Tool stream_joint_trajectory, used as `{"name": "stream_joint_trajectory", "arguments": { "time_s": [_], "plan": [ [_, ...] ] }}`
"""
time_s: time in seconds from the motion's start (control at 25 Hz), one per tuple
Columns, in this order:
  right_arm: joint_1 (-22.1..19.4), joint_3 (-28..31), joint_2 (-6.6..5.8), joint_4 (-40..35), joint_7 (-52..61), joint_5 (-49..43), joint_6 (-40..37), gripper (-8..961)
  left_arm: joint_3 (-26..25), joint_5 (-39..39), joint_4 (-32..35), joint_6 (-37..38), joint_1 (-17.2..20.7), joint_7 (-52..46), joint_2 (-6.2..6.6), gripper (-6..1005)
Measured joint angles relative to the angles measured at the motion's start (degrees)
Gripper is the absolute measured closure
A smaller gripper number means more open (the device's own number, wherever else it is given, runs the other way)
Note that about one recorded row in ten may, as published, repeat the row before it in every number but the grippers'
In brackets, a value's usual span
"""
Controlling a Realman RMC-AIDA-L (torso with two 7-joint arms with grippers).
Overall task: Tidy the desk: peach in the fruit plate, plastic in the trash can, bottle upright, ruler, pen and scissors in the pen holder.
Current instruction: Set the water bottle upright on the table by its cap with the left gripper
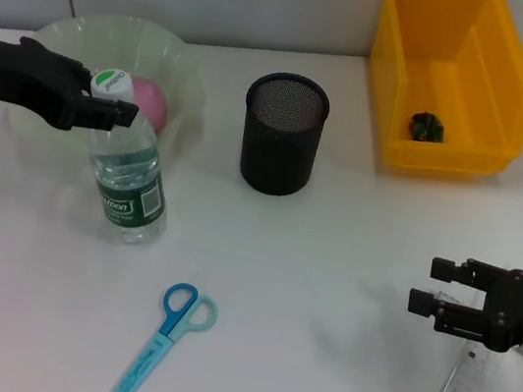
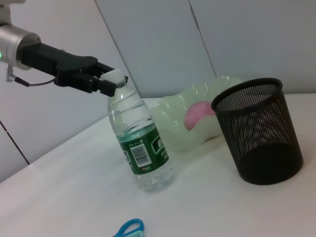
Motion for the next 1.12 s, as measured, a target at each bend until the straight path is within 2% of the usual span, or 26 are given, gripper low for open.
{"name": "stream_joint_trajectory", "arguments": {
  "time_s": [0.56,1.12],
  "plan": [
    [0.24,0.01,-0.22,0.51,0.02,-0.51,0.75,211,0.0,-0.71,-0.32,-0.25,0.88,6.7,-0.29,491],
    [0.24,0.0,-0.09,0.6,0.02,-0.6,0.8,210,0.05,-0.81,-0.54,-0.53,0.97,7.49,-0.31,480]
  ]
}}
